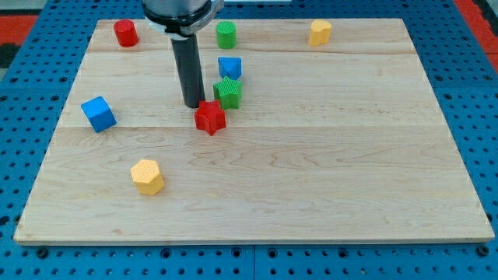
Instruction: Move the blue cube towards the top of the yellow hexagon
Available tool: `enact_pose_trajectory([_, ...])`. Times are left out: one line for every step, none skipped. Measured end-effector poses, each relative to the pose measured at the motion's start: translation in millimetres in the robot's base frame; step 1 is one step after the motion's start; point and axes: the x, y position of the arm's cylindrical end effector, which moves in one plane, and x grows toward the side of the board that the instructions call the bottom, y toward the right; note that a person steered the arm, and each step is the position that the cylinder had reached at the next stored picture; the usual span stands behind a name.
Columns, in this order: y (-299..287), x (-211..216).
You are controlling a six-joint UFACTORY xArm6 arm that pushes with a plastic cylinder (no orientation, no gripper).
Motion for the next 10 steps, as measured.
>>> enact_pose_trajectory([-9, 9])
enact_pose_trajectory([8, 22])
enact_pose_trajectory([18, 35])
enact_pose_trajectory([-24, 35])
enact_pose_trajectory([-56, 42])
enact_pose_trajectory([-99, 78])
enact_pose_trajectory([-157, 84])
enact_pose_trajectory([-194, 48])
enact_pose_trajectory([-186, 13])
enact_pose_trajectory([-153, 11])
